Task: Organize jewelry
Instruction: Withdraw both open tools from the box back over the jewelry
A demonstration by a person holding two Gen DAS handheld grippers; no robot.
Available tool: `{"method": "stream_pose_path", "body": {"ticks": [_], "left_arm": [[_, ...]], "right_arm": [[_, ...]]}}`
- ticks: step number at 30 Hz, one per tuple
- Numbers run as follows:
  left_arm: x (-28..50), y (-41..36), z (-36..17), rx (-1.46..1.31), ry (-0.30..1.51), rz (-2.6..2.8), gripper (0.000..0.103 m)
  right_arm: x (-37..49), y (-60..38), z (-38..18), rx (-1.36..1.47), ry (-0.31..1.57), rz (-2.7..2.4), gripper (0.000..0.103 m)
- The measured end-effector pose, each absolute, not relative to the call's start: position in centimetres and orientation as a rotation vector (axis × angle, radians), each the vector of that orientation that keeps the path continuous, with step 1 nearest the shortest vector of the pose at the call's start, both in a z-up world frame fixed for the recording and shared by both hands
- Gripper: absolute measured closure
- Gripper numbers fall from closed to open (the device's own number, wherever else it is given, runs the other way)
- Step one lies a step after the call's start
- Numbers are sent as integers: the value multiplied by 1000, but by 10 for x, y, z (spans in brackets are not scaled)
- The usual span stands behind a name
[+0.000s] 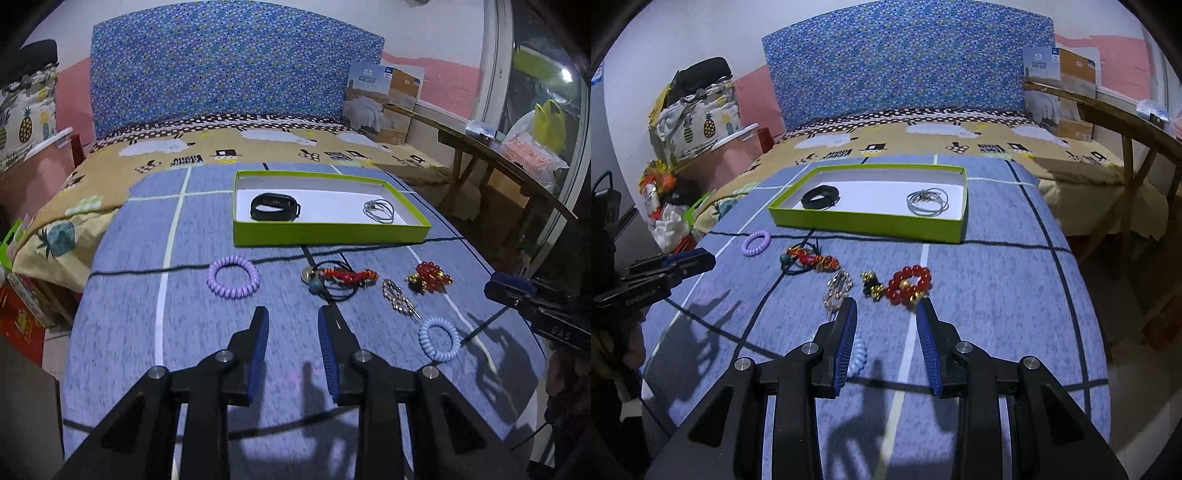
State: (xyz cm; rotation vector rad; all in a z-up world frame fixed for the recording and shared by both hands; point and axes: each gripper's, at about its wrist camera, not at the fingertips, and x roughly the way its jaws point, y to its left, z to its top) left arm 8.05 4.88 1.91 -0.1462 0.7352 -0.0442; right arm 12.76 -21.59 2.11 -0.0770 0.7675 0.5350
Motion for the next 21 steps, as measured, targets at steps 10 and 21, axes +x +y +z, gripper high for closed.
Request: {"method": "stream_pose_path", "body": {"ticks": [10, 21], "left_arm": [[76, 38, 13, -141, 741, -76, 74], [96, 30, 9, -128, 764, -113, 74]], "right_arm": [[125, -215, 16, -71, 780, 533, 69], [139, -211, 7, -59, 802, 520, 69]]}}
